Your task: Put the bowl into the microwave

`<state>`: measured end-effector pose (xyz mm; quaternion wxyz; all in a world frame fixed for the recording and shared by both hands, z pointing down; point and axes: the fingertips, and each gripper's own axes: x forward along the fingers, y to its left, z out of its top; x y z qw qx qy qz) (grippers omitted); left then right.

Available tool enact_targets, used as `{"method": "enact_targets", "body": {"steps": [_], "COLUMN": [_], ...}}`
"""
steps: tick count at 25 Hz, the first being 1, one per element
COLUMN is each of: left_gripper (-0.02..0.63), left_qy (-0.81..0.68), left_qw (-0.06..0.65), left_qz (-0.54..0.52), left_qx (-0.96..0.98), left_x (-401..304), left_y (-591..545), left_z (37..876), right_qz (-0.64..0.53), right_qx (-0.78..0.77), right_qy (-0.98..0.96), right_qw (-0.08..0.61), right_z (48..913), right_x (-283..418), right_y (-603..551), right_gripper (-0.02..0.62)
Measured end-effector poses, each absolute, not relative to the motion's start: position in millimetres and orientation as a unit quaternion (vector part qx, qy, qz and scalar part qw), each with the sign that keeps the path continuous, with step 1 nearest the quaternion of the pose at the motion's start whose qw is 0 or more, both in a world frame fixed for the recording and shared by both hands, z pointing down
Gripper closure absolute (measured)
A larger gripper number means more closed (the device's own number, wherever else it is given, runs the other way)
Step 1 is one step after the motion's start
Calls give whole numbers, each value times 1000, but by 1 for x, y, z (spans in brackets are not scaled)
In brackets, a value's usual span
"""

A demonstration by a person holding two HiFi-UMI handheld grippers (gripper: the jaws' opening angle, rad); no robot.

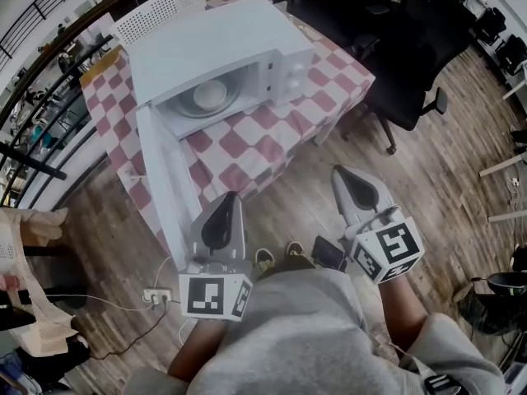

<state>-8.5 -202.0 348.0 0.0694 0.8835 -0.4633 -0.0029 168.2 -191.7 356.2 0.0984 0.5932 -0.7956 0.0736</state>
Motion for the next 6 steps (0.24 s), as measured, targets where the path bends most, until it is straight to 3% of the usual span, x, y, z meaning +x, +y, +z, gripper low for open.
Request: {"method": "enact_targets", "body": {"steps": [6], "left_gripper": [595], "left_qy": [-460], "left_qw": [76], "left_qz": [-1], "left_qx": [885], "left_x": [-12], "left_y": [-201], "left_z": [350], "right_qz": [68], "right_qx": [590], "right_qy": [-797], "right_qw": [106], "right_z": [359], "right_x": [162], "right_y": [-191], "right_gripper": [600]}}
